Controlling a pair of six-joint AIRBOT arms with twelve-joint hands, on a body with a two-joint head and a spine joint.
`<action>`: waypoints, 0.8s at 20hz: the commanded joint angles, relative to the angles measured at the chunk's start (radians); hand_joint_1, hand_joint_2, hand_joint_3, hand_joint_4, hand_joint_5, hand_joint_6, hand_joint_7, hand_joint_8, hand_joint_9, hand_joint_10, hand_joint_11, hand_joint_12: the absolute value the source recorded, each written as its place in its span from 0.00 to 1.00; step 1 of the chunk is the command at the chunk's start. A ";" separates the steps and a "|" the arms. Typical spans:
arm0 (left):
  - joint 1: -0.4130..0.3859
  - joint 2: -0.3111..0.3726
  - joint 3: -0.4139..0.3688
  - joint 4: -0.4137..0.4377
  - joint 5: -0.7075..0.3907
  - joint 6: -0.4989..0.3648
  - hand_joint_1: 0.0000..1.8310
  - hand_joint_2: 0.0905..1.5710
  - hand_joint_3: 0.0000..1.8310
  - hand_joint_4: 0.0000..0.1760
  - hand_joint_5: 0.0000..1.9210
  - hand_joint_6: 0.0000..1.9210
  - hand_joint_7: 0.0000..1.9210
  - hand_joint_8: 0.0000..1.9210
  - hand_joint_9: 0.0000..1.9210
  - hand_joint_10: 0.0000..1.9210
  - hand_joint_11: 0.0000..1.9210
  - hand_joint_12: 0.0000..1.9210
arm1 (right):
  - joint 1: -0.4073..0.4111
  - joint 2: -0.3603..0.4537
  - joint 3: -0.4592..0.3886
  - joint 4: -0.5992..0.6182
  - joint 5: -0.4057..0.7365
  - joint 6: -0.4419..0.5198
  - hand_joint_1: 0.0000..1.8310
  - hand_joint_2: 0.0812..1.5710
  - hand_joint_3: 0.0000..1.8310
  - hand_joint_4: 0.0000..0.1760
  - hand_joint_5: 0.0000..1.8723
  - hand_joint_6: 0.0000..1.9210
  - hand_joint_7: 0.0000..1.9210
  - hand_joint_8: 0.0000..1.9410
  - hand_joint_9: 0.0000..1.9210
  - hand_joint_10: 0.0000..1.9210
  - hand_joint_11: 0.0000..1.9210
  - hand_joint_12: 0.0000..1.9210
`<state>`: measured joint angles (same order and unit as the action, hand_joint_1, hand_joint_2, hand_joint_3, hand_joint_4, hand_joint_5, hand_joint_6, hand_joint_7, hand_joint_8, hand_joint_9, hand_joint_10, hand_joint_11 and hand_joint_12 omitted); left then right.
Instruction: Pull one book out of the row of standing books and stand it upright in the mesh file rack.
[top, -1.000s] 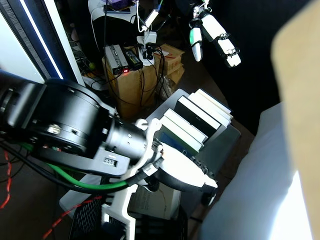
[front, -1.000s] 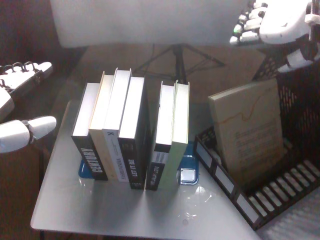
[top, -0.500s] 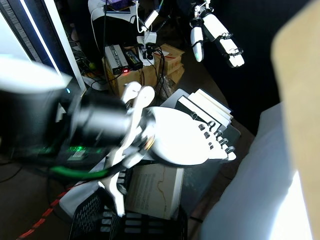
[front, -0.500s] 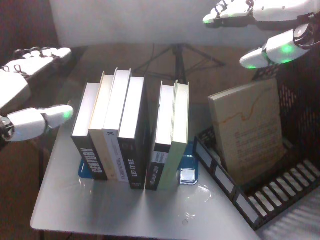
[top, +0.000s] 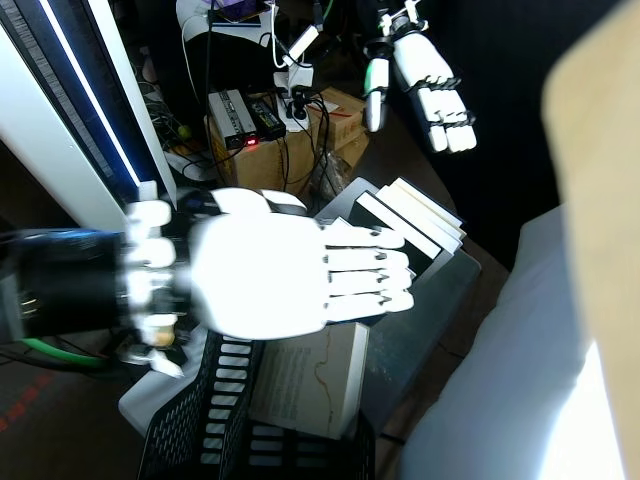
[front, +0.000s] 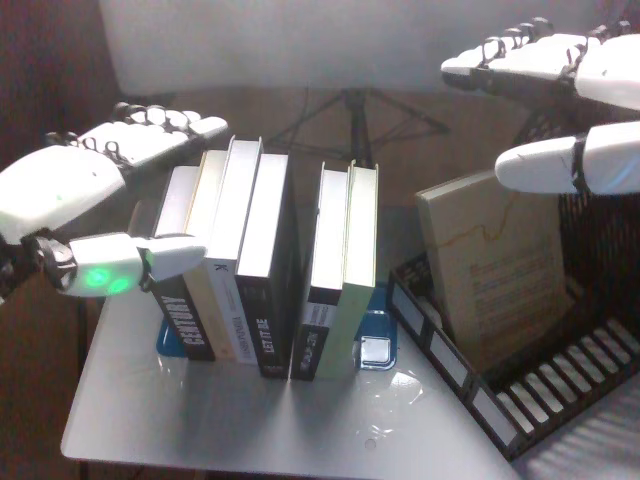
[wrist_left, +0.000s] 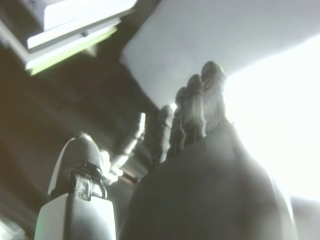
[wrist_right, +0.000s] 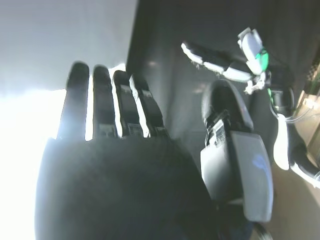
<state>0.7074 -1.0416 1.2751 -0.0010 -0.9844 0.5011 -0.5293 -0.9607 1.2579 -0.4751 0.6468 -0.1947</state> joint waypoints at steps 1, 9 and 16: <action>-0.012 0.008 0.002 -0.012 -0.126 -0.008 0.19 0.81 0.00 0.65 0.00 0.00 0.00 0.00 0.00 0.00 0.00 0.00 | -0.016 0.010 -0.008 0.079 0.173 -0.013 0.05 0.81 0.00 0.06 0.00 0.00 0.00 0.00 0.00 0.00 0.00 0.00; -0.032 -0.006 -0.003 0.052 -0.139 -0.039 0.19 0.80 0.00 0.34 0.00 0.00 0.00 0.00 0.00 0.00 0.00 0.00 | -0.166 0.027 -0.083 0.296 0.358 -0.128 0.04 0.83 0.00 0.00 0.00 0.00 0.00 0.00 0.00 0.00 0.00 0.00; -0.092 -0.021 0.017 0.117 -0.099 -0.054 0.15 0.83 0.00 0.16 0.00 0.00 0.00 0.00 0.00 0.00 0.01 0.00 | -0.225 0.057 -0.111 0.400 0.433 -0.203 0.00 0.84 0.01 0.06 0.00 0.00 0.00 0.00 0.00 0.00 0.00 0.00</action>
<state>0.6231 -1.0706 1.2919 0.1352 -0.9771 0.4500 -0.7639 -0.9119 1.1442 -0.1162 0.9401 -0.4026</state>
